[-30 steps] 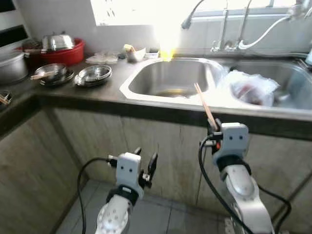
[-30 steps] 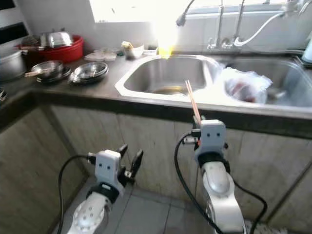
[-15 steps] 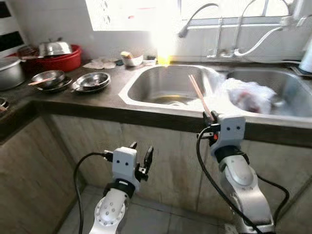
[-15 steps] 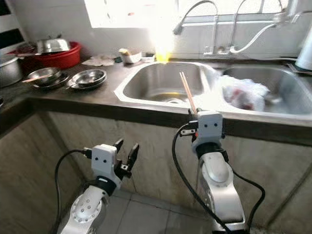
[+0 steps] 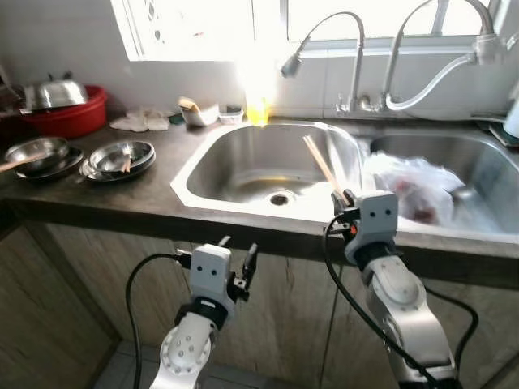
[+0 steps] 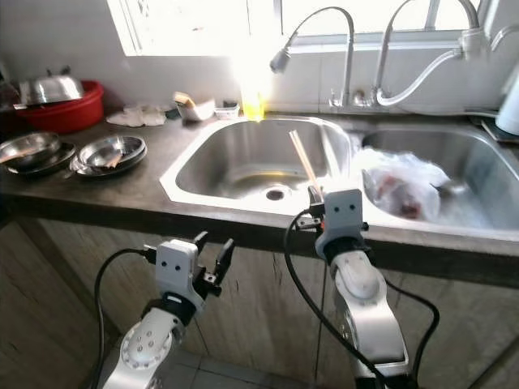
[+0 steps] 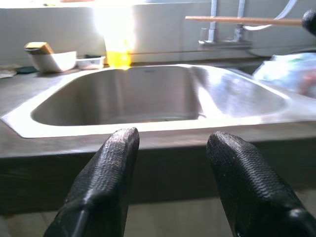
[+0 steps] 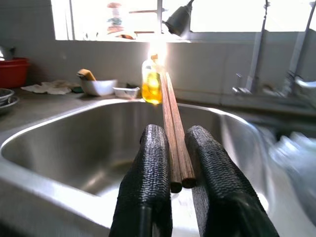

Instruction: Kitchen organization

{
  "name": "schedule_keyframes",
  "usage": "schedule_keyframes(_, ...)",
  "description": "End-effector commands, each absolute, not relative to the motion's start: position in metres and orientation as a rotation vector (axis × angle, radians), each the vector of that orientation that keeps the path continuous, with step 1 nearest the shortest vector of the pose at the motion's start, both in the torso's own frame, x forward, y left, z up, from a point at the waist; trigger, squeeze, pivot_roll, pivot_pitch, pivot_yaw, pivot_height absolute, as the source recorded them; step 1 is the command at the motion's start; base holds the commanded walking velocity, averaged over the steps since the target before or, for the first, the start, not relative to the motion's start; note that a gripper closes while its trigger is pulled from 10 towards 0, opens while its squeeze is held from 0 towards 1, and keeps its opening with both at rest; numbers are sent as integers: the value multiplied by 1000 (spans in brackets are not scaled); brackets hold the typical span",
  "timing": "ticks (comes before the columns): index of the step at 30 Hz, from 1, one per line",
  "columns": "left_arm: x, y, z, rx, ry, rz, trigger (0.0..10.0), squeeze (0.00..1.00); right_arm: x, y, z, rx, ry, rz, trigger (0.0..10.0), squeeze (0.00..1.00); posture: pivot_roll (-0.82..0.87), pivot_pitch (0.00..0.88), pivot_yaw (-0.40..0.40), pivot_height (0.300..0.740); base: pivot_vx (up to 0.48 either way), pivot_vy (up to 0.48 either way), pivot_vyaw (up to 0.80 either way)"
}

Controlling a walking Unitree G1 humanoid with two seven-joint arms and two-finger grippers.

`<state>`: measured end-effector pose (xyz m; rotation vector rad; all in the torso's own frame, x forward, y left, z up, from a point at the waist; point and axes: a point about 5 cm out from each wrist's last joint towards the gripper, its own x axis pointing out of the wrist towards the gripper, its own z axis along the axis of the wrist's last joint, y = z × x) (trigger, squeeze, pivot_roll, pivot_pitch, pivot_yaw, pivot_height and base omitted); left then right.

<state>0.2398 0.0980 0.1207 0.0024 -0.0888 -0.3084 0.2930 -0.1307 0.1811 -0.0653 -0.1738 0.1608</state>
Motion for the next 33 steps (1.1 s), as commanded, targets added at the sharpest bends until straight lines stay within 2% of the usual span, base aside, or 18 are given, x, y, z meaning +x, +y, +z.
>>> schedule_keyframes(1,241,104,121,20,-90,-294,10000,0,297,-126,182,-71,-153,184,10000,0,77,0,-8,740,469,0,0)
schedule_keyframes(9,246,101,132,16,-128,-301,10000,0,314,-134,185,-131,-73,196,10000,0,78,0,-10,740,469,0,0)
schedule_keyframes(20,245,97,135,-5,-130,-301,10000,0,341,-136,174,-233,160,272,10000,0,85,0,-19,740,0,0,0)
schedule_keyframes(33,235,94,136,-9,-120,-292,10000,0,374,-158,159,-324,316,143,10000,0,118,16,-40,740,0,0,0)
